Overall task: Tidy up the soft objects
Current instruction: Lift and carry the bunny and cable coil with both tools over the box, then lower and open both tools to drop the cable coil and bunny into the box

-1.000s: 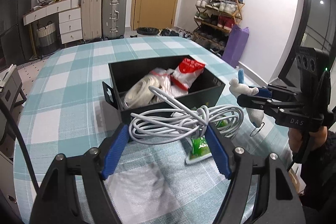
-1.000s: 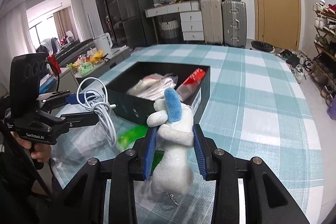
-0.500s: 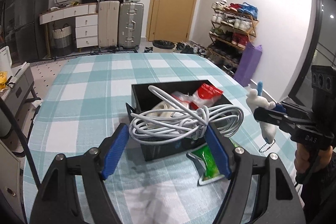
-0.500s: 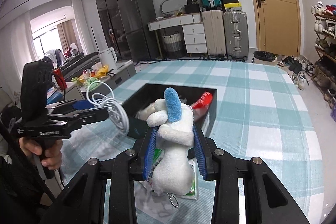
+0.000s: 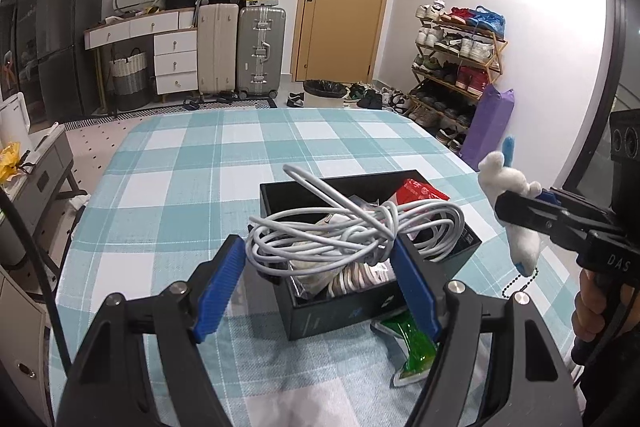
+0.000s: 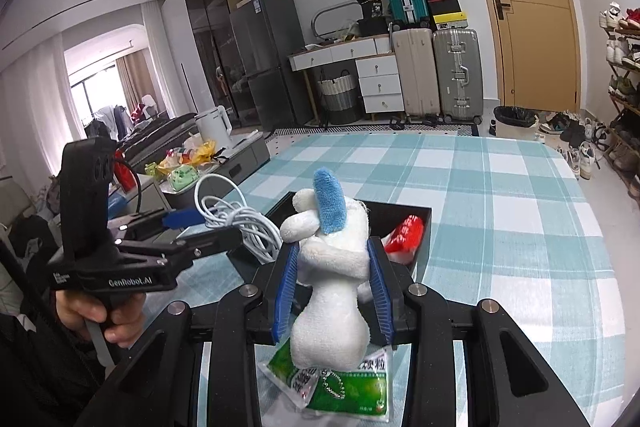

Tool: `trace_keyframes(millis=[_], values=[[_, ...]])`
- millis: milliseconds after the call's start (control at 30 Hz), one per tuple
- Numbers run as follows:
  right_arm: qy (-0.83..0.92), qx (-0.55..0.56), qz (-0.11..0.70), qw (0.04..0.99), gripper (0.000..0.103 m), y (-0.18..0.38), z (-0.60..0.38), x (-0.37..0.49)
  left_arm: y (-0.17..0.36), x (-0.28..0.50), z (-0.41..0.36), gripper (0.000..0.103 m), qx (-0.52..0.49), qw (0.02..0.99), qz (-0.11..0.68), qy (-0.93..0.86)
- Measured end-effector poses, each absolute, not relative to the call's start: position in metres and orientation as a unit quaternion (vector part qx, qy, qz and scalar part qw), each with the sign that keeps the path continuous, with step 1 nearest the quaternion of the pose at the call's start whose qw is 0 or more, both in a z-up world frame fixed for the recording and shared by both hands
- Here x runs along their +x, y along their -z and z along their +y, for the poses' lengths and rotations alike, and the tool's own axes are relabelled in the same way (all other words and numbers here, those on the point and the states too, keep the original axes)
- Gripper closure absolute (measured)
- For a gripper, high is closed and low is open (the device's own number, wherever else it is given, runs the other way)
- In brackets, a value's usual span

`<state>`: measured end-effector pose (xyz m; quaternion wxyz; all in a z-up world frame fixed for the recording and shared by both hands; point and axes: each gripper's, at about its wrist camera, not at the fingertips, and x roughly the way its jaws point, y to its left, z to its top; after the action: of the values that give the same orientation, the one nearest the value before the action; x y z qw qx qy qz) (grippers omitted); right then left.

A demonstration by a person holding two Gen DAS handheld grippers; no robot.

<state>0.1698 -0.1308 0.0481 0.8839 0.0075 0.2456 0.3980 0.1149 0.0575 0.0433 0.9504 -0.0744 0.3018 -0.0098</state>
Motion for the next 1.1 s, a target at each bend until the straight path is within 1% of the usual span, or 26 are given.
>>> trace_keyframes(millis=[467,1100], values=[[-0.395,0.019,0.233,0.889,0.068,-0.061,-0.118,0.198,-0.037,0.134,0.049,0.029,-0.059,0.947,0.316,0.013],[-0.390,0.026,0.238,0.889,0.068,-0.054,-0.104,0.235,-0.027,0.150,0.041,0.029,-0.039,0.942,0.332,0.026]])
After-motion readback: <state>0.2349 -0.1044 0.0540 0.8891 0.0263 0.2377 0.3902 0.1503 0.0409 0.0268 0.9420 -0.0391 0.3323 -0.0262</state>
